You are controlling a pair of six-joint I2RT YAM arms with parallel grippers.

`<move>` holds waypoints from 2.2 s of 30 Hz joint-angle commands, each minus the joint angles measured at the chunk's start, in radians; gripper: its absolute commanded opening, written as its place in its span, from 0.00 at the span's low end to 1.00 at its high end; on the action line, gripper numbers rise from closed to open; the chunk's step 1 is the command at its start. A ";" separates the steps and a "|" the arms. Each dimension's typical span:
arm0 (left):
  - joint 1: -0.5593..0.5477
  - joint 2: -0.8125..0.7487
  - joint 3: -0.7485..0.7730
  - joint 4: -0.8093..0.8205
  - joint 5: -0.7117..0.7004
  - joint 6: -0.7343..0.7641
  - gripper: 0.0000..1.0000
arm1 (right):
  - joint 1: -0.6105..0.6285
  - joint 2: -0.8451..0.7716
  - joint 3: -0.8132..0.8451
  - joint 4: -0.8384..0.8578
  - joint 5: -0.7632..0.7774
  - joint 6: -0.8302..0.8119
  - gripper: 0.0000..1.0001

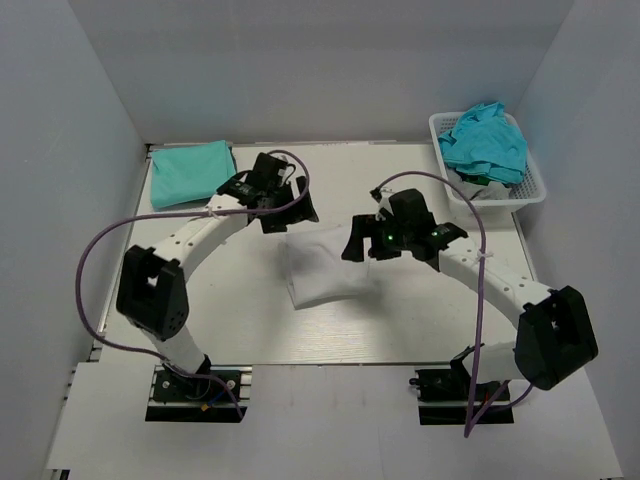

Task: Fold and stack the t-shirts
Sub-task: Fold the long partially folded tshirt into a neat square

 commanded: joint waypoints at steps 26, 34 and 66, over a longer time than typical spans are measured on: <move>0.029 0.244 0.079 -0.102 -0.150 -0.022 0.22 | -0.113 0.594 0.472 -0.015 0.055 0.082 0.57; 0.029 0.191 0.113 -0.114 -0.159 -0.004 0.00 | -0.113 0.563 0.472 0.010 0.027 0.102 0.00; 0.095 0.207 0.030 0.030 -0.374 -0.058 0.00 | -0.144 0.785 0.678 -0.024 0.087 0.006 0.11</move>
